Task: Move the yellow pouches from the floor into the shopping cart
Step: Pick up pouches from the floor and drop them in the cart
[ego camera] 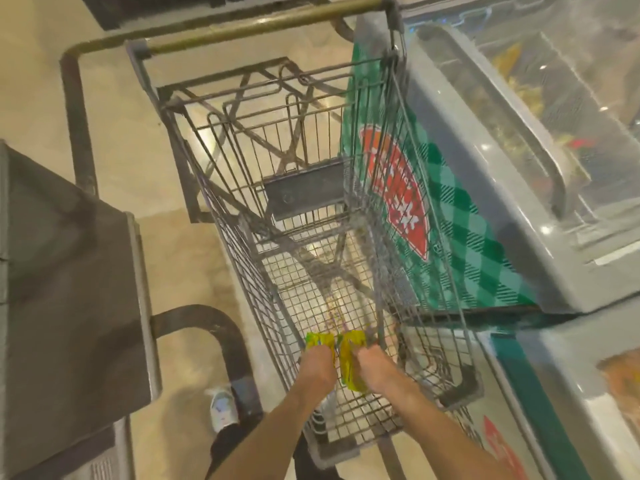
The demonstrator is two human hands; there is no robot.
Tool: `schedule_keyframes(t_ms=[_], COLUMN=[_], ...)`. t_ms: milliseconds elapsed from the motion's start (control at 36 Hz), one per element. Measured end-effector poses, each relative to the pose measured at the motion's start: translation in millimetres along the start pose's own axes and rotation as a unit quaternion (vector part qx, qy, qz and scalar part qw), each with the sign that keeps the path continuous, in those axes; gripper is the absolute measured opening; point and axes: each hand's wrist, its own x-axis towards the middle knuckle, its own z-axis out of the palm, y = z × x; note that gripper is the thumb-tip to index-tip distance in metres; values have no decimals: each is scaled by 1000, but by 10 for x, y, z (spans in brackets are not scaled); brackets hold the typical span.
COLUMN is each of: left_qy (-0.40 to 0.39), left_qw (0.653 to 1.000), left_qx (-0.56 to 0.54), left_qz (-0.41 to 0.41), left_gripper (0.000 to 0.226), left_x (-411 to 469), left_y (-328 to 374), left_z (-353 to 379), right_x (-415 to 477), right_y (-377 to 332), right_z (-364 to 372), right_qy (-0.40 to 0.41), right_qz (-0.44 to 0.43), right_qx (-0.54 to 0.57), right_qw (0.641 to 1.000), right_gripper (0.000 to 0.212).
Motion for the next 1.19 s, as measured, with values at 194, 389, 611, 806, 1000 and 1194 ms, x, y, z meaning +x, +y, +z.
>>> schedule_keyframes(t_ms=[194,389,611,806,1000,1194], left_qy=[-26,60,176,268,327,323], left_qw=[999,996,966,909,875,860], left_qx=[-8,2,30,99,126,146], left_qz=[17,70,188,303,334,366], left_gripper=[30,47,45,54,53,54], left_x=[-3,-187,-740,-1471,-1859,-1921], left_y=[54,-13,132,345,392,277], left_z=[-132,-775,-1816,-2562,-3009,-3113], right_x=[4,-307,-996,-1786,-2260,-2505], right_y=[110,96,-16,-190,-308,-500], right_z=[33,-556,-1497,-2077,-2322,-2130], right_qy=[23,69,221,341,408,435], right_qz=[-6,-26,-109,-115,-116,-91], right_qx=[34,47,54,13,23,53], right_qw=[999,996,968,933,905,894], right_gripper=[60,43,41,52,48,47])
